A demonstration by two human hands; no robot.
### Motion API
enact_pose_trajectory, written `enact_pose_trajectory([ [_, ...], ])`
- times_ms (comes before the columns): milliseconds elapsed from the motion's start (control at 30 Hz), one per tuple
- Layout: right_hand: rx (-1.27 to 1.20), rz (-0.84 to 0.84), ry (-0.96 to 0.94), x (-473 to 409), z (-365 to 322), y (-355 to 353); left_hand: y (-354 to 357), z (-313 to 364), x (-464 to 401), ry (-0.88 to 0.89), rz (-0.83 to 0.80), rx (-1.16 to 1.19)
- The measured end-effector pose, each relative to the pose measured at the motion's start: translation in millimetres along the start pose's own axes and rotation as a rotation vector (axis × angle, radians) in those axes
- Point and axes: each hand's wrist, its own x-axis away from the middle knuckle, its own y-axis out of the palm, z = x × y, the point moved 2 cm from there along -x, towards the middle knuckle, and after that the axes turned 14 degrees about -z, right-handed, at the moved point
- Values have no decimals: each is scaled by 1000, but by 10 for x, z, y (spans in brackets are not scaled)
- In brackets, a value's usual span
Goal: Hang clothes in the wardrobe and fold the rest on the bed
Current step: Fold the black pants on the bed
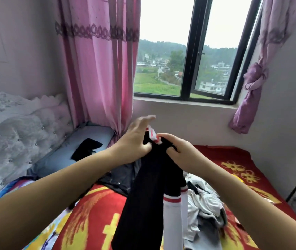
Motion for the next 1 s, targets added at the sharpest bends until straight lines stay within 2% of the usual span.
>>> enact_pose_trajectory([
  [67, -60, -38, -112, 21, -48, -23, -76, 14, -24, 73, -130, -359],
  [100, -83, -49, -168, 32, -77, -33, -113, 14, -61, 79, -248, -393],
  [167, -105, -35, -217, 13, -77, -56, -179, 60, -113, 81, -430, -204],
  [200, -117, -20, -204, 0, -61, -62, -221, 68, -127, 77, -450, -88],
  [267, -207, -27, -128, 7, 40, -9, -306, 60, -143, 52, -426, -1],
  [333, -317, -111, -48, 48, 246, 173, -368, 49, -156, 64, -400, 40],
  [433, -362, -177, 44, 155, 624, 585, -461, 41, -202, 60, -395, 52],
  [533, -508, -145, 119, 221, 947, 801, -564, -40, -198, 19, -445, -15],
  [700, -583, -14, 185, 219, 1002, 684, -889, -317, -66, -95, -353, 68],
  [767, -621, -59, 155, 187, 1007, 532, -1001, -498, -13, -186, -348, 27],
  [833, -552, -276, 192, 132, 1033, 369, -1092, -683, 63, -292, -408, -18],
  [900, -266, -484, 315, 40, 1110, 240, -1157, -863, 158, -378, -497, -11],
  [933, -92, -544, 378, -27, 1167, 208, -1182, -956, 199, -409, -524, -10],
  [1000, 168, -557, 462, -205, 1272, 188, -1209, -1153, 224, -451, -514, -52],
])
